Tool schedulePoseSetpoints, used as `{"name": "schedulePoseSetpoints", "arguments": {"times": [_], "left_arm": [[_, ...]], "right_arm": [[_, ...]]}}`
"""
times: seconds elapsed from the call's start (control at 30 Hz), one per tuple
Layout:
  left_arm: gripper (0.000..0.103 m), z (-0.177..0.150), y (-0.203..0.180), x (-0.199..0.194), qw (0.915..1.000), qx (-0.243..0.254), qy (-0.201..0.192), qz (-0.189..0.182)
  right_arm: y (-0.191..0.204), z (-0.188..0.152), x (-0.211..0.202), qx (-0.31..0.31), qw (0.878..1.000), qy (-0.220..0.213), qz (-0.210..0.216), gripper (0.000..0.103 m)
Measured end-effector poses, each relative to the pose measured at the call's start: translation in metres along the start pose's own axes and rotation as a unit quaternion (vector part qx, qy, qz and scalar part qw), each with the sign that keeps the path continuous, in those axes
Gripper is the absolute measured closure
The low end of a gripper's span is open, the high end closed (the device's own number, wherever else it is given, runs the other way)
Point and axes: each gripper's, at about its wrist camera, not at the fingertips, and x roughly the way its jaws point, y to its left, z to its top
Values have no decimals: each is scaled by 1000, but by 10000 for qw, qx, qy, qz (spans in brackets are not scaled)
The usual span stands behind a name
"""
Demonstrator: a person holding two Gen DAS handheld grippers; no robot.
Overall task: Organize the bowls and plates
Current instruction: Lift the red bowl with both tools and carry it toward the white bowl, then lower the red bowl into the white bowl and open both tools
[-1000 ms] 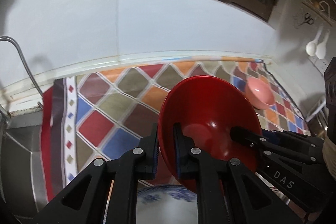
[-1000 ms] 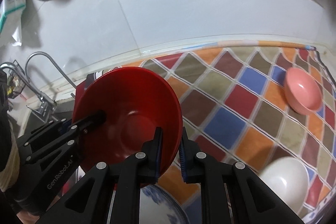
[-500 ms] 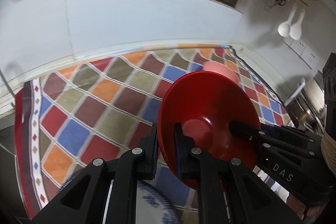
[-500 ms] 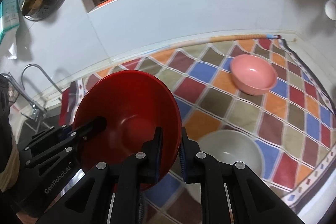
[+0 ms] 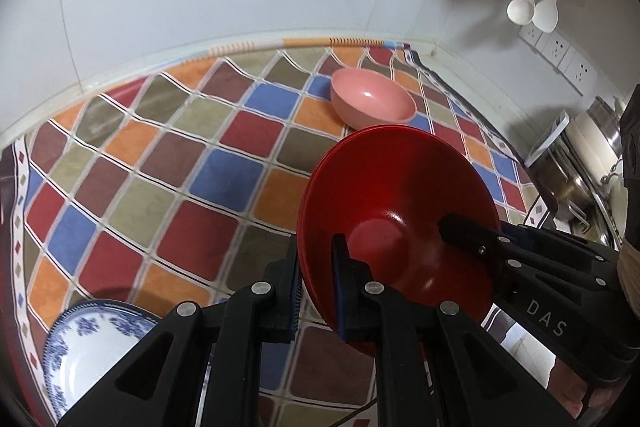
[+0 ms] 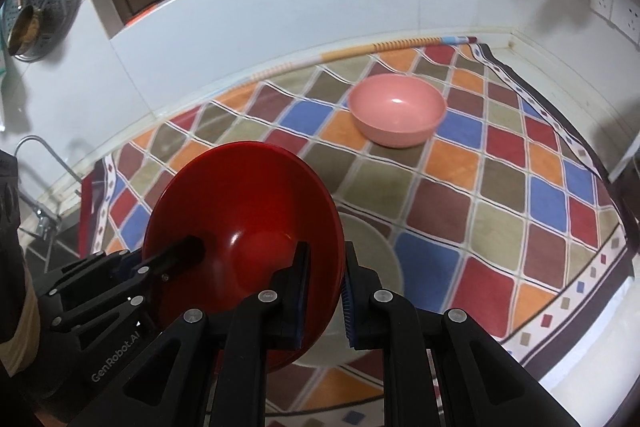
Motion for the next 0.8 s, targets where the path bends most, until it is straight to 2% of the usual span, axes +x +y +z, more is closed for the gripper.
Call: {"name": "schedulePoseSetpoints", "arguments": {"times": [0.3, 0.8], "left_arm": [[88, -6, -12, 24, 9996, -24, 247, 129], [88, -13, -13, 37, 9982, -141, 431, 382]], "right_arm": [[-29, -8, 19, 79, 9995, 292, -7, 87], [-36, -17, 42, -111, 9980, 614, 60, 87]]}}
